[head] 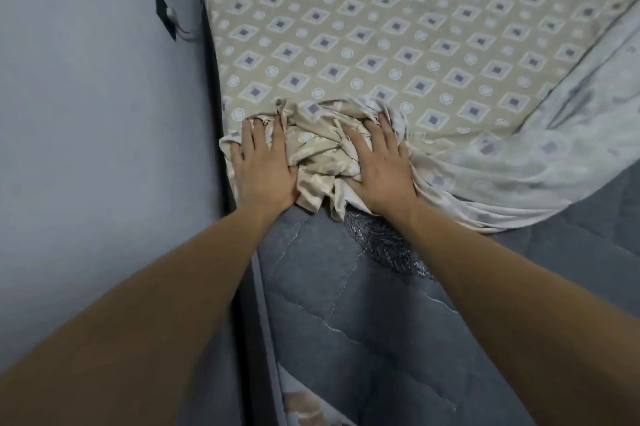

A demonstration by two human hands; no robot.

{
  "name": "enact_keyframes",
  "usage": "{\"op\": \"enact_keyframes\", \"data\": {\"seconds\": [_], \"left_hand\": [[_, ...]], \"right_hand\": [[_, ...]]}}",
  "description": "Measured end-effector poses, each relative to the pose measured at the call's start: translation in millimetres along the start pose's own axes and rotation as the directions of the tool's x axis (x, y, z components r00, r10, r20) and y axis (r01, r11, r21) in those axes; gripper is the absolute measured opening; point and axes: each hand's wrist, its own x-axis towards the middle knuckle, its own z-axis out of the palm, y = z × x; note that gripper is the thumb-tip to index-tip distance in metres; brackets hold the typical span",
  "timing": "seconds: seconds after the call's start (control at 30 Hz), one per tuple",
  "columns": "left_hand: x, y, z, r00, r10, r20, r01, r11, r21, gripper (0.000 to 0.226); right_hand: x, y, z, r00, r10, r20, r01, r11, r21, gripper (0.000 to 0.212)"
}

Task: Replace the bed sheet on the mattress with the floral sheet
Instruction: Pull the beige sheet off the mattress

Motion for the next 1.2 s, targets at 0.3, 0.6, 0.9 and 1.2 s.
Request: {"op": "enact_keyframes", "data": {"seconds": [0.3,0.6,0.9,1.2], "left_hand": [[17.0,-11.1,26.6,0.993,0.027,-0.118,-0.025,1.0,0.015,0.087],[18.9,-10.1,29.4,0.999,-0.006,-0.034,0.004,1.0,-0.03,0.088],[23.5,-11.1,26.5,0.998,0.004,0.064,-0.002,0.999,-0.04,0.096],[25.3,-12.7,9.2,0.979,0.031,0.202,-0.02,0.998,-0.058,0.107]], "right_hand": [[-0.1,0.5,5.2,0.996,-0.018,-0.086,0.023,0.998,0.056,0.092],[-0.2,0.2,6.1,1.0,0.003,-0.021,-0.003,1.0,0.01,0.091],[4.5,-2.9,-0.4,0.996,0.044,0.082,-0.04,0.998,-0.042,0.092],[9.3,-7.0,-10.5,0.969,0.08,0.232,-0.067,0.996,-0.066,0.093]]}}
